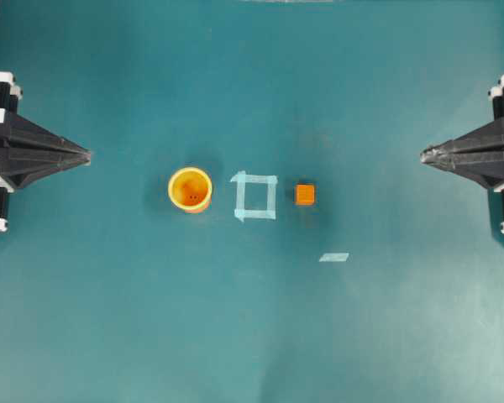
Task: Move the cup to the left with left arm.
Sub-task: 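Open the left gripper and start moving it toward the orange cup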
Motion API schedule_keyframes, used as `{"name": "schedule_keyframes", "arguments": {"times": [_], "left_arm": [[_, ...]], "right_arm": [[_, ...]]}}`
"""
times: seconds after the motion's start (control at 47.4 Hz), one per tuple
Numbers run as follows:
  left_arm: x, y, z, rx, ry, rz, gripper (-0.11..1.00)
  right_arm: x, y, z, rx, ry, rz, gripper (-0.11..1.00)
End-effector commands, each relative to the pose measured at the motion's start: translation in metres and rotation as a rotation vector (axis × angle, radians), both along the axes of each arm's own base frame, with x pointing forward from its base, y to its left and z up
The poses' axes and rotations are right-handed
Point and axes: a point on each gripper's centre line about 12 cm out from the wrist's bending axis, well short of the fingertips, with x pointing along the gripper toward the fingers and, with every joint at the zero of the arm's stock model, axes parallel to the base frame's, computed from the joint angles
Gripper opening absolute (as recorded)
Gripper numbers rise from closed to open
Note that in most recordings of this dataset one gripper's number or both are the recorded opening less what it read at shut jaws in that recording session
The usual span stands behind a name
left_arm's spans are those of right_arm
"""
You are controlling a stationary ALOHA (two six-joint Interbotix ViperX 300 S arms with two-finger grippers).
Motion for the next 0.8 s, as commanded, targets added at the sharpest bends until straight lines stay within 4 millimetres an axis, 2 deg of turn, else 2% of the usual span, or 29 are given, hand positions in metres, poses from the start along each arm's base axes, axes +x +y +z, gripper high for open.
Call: {"name": "schedule_keyframes", "arguments": {"times": [0.0, 0.063, 0.317, 0.422, 0.549, 0.696, 0.781], "left_arm": [[0.001, 0.000, 0.004, -0.011, 0.017, -0.002, -0.01], [0.001, 0.000, 0.002, -0.012, 0.046, -0.001, 0.03], [0.001, 0.000, -0.002, 0.005, 0.084, -0.001, 0.04], [0.003, 0.000, -0.006, 0.013, 0.101, -0.001, 0.11], [0.006, 0.000, -0.014, 0.013, 0.136, -0.002, 0.30], [0.008, 0.000, -0.025, 0.016, 0.176, -0.002, 0.67], [0.010, 0.000, -0.039, 0.016, 0.219, -0.002, 0.78]], "right_arm": [[0.004, 0.000, 0.015, 0.003, -0.035, -0.001, -0.01], [0.005, 0.000, 0.015, 0.003, -0.021, 0.000, -0.01], [0.006, 0.000, 0.014, -0.003, 0.025, -0.002, -0.01], [0.006, 0.000, 0.015, -0.006, 0.025, 0.000, -0.01], [0.006, 0.000, 0.015, -0.009, 0.025, -0.002, -0.01], [0.006, 0.000, 0.015, -0.017, 0.023, -0.002, -0.01], [0.006, -0.001, 0.015, -0.018, 0.023, -0.003, -0.01]]}}
